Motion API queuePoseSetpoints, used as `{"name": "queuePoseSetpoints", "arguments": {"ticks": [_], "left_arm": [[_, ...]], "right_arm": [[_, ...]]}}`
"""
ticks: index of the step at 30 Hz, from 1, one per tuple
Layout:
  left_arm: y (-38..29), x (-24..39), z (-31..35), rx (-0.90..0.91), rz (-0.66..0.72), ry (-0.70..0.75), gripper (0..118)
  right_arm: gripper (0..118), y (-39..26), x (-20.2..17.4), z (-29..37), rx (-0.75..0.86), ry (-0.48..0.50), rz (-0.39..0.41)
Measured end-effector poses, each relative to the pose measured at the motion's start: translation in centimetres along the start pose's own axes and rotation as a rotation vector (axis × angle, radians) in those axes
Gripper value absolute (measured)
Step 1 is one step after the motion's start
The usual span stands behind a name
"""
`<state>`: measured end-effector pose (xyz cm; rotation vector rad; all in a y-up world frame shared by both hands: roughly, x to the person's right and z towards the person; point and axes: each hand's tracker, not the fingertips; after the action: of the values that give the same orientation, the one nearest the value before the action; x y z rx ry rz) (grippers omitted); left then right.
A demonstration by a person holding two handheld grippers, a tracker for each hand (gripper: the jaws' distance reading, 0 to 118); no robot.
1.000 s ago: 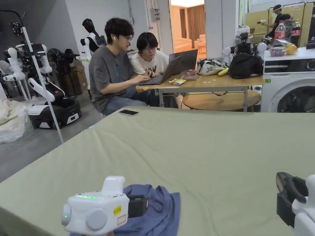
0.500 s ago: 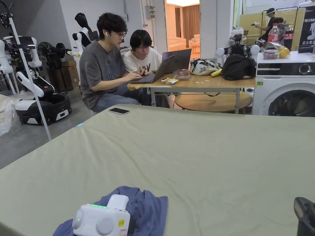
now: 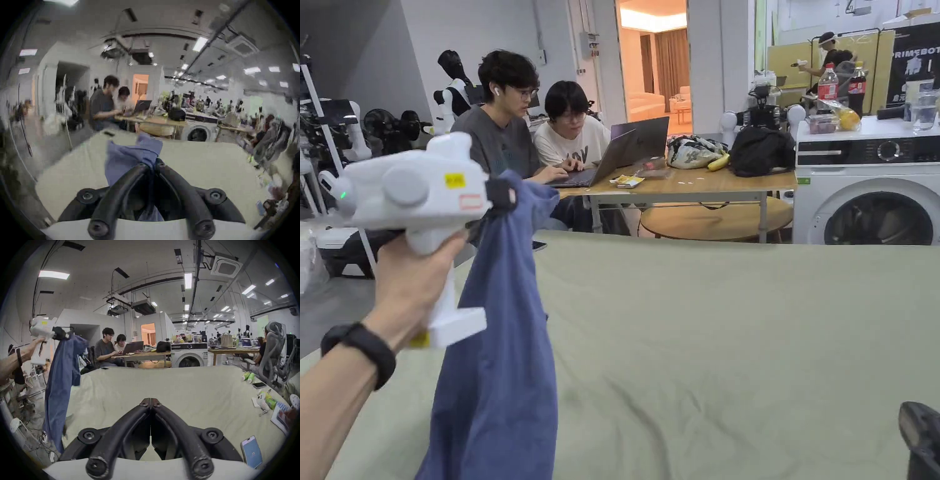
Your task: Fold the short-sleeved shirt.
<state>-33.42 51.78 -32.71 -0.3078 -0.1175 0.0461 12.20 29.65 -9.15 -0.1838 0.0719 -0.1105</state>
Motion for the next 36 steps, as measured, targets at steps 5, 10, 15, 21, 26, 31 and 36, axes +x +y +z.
{"name": "queuePoseSetpoints", "arguments": {"ticks": [5,10,15,21,26,31,36], "left_arm": [[-0.4,10.0,-4.1,0.036,-0.097,-0.113,0],[-7.6,23.2,-9.5,-0.115,-0.021,-0.431,0],[-21.0,35.5,-9.4,-0.38,-0.047,-0.754,0],[-34.0,44.7,-1.9,-0.566,-0.077,-1.052,0],[-37.6,44.5,0.4,-0.61,-0.065,-1.11,90],[-32.5,37.4,1.1,-0.413,0.086,-1.032,90],[-24.6,28.0,4.5,-0.043,-0.034,-0.729,89]], "right_arm": [[0,0.8,2.1,1.2,0.022,-0.051,-0.056],[0,1.3,4.0,3.2,0.049,-0.07,-0.111],[0,2.1,6.7,6.6,0.042,-0.226,0.0],[0,4.4,9.7,10.8,0.019,-0.351,-0.035],[0,4.5,10.0,12.4,0.044,-0.37,-0.032],[0,3.1,9.3,10.6,-0.009,-0.329,-0.037],[0,2.9,6.6,8.1,-0.017,-0.238,0.006]]}}
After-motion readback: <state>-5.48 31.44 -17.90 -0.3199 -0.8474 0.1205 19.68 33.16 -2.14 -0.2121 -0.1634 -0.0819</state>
